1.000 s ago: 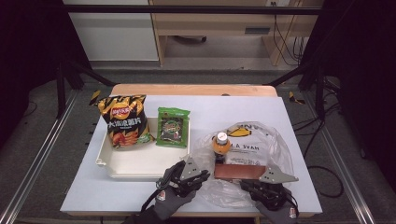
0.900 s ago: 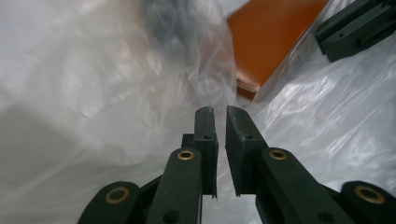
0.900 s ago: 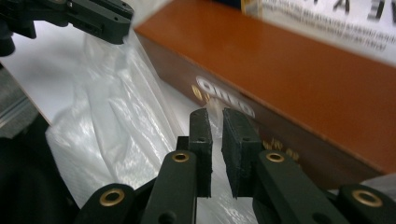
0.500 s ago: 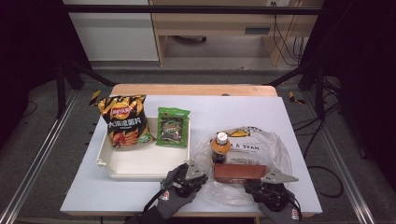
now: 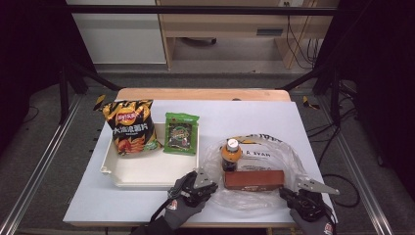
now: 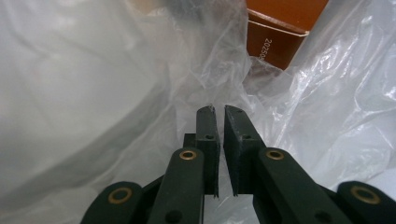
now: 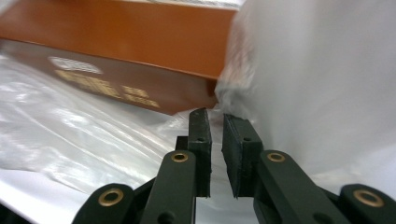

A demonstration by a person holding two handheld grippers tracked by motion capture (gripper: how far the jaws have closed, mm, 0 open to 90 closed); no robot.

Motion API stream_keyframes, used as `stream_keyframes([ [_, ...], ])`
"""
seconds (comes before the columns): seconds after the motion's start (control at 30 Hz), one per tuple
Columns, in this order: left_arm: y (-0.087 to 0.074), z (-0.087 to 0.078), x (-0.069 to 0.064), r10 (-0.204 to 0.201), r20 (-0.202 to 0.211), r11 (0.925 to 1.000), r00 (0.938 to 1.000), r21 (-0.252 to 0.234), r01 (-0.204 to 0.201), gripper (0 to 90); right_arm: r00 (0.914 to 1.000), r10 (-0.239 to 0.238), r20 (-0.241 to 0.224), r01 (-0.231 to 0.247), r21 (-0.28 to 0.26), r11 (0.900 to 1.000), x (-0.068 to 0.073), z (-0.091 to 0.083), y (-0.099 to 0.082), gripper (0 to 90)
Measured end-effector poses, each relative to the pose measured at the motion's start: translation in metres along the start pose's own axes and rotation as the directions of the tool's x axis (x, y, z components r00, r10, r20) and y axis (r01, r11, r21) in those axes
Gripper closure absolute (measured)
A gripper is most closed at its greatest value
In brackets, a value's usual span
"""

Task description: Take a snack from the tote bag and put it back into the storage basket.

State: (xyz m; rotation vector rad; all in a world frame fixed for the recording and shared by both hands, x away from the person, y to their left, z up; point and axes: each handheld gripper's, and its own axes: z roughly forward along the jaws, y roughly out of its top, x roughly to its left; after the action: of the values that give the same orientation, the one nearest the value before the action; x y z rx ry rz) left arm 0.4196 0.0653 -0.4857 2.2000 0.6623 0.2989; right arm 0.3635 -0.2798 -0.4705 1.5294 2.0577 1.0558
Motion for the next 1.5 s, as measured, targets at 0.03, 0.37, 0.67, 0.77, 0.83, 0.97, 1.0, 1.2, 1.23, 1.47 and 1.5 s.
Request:
stream_keyframes([
  [0.03,0.0,0.0,0.0,-0.001,0.001,1.0,1.0,0.0,0.001,83.5,0.9999,0.009,0.005,-0.009,0.003,1.0,-0.003,0.001,-0.001,82.1],
  [0.37,0.006,-0.012,0.002,-0.012,0.036,0.9986,0.9993,-0.051,0.014,81.5,0.9998,0.019,-0.008,-0.019,-0.003,0.9998,-0.009,0.005,-0.002,78.4],
  [0.67,0.035,-0.046,-0.017,0.042,0.058,0.9832,0.9975,-0.18,-0.031,77.5,1.0,0.007,-0.002,-0.007,-0.084,0.9964,-0.007,-0.009,0.005,80.8],
  [0.77,0.044,-0.045,-0.023,0.058,0.062,0.9815,0.9964,-0.186,-0.046,76.4,1.0,-0.002,-0.003,0.002,-0.107,0.9943,-0.004,-0.013,0.008,81.1],
  [0.83,0.048,-0.039,-0.023,0.058,0.063,0.9822,0.9964,-0.182,-0.046,75.3,0.9999,-0.008,-0.006,0.008,-0.116,0.9932,-0.002,-0.013,0.009,81.0],
  [0.97,0.055,-0.018,-0.018,0.07,0.056,0.9867,0.9959,-0.15,-0.061,68.5,0.9997,-0.019,-0.012,0.017,-0.121,0.9925,-0.001,-0.013,0.009,79.9],
  [1.0,0.055,-0.013,-0.016,0.071,0.055,0.9877,0.9959,-0.143,-0.063,65.8,0.9997,-0.02,-0.015,0.018,-0.123,0.9922,-0.001,-0.012,0.009,79.5],
  [1.2,0.057,0.004,-0.014,0.116,0.061,0.9862,0.9913,-0.125,-0.108,43.9,0.9996,-0.018,-0.023,0.015,-0.122,0.9924,-0.002,-0.012,0.008,78.7],
  [1.23,0.056,0.006,-0.014,0.132,0.059,0.9845,0.9894,-0.123,-0.124,41.3,0.9996,-0.017,-0.024,0.014,-0.12,0.9926,-0.001,-0.011,0.008,78.5],
  [1.47,0.057,0.01,-0.01,0.146,0.088,0.9867,0.9854,-0.085,-0.138,30.3,0.9993,-0.023,-0.03,0.02,-0.108,0.9939,0.001,-0.009,0.008,77.6],
  [1.5,0.057,0.012,-0.01,0.15,0.083,0.9865,0.9851,-0.078,-0.144,29.4,0.9991,-0.025,-0.034,0.021,-0.105,0.9942,0.001,-0.009,0.008,77.6],
])
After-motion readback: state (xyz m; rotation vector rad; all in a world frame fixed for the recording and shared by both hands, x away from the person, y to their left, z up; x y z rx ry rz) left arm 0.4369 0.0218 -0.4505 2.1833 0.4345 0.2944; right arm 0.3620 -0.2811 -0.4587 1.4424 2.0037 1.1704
